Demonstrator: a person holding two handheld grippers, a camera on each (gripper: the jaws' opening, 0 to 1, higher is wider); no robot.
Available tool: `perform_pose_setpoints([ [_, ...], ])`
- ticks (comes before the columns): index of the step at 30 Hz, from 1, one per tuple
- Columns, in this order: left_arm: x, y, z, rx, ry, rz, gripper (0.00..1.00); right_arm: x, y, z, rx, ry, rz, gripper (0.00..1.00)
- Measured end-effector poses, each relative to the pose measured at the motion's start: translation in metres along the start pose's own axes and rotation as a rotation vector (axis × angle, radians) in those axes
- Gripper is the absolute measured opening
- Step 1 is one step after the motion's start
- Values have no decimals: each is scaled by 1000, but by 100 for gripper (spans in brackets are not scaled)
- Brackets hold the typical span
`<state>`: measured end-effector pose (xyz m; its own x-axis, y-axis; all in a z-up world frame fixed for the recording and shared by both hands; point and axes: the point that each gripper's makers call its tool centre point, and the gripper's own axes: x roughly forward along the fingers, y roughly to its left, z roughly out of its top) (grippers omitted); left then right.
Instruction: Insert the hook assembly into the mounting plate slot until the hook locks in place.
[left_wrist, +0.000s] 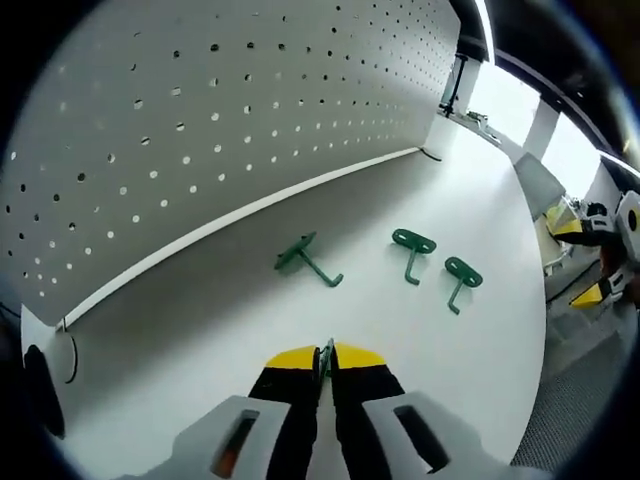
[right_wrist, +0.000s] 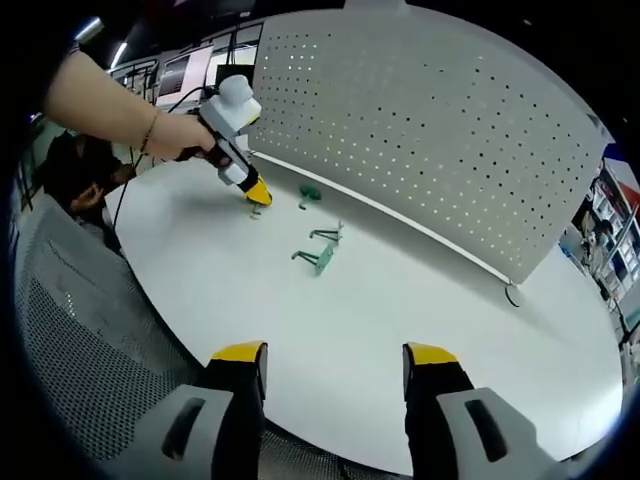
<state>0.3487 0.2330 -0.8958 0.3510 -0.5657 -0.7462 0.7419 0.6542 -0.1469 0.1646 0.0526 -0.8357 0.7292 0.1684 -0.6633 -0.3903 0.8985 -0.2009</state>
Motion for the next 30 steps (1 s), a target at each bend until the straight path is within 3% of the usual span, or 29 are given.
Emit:
perform_pose_setpoints([
  [10, -16, -2, 4, -35, -29, 1, 2, 0, 1, 0, -1, 3, 4, 51],
  [30, -74, -28, 21, -159, -170, 2, 1, -1, 3, 1, -10, -6, 12, 52],
])
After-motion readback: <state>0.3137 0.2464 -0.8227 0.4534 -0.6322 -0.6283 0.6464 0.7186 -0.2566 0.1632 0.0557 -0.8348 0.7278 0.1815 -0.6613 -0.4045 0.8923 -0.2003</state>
